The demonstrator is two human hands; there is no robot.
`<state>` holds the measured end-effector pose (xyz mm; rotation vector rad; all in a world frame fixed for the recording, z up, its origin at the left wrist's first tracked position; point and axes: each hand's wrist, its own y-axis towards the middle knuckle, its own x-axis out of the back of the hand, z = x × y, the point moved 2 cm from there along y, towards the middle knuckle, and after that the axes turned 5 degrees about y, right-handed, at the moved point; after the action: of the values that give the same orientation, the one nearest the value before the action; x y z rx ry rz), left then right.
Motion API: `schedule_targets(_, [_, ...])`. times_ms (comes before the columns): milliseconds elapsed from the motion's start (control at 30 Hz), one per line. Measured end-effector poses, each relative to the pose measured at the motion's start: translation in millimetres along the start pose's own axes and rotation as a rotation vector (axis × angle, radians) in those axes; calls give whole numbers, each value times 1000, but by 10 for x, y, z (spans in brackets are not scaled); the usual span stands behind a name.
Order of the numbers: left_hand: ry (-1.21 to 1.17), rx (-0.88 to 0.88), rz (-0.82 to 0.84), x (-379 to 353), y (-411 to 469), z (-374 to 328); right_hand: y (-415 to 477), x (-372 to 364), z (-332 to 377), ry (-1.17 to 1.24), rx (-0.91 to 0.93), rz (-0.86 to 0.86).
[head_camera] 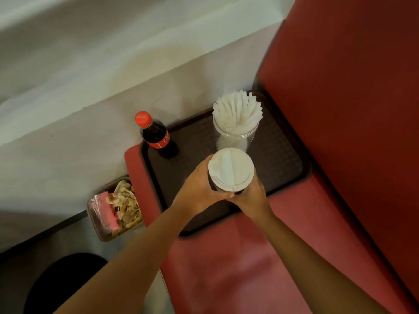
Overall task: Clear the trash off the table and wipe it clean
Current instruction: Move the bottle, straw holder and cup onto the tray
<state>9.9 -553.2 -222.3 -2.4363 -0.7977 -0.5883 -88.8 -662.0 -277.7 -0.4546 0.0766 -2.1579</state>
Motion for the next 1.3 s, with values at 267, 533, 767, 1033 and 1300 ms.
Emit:
schedule_targets(267, [-34, 31, 35, -54, 5, 179, 6, -72, -134, 28, 4, 4])
schedule_targets(533, [-28, 133, 122, 3, -104, 257, -104, -92, -93, 25, -73, -20])
schedule_targets(767, [32, 188, 115, 154, -352, 333, -437, -42, -176, 31, -217, -88])
schedule_targets(1033, [-31, 237, -4, 393, -918, 454, -874, -374, -2, 29, -279, -49])
schedule_targets(1300, [-71, 231, -228, 865, -1602, 606, -1044, -1045, 548, 44, -184, 85])
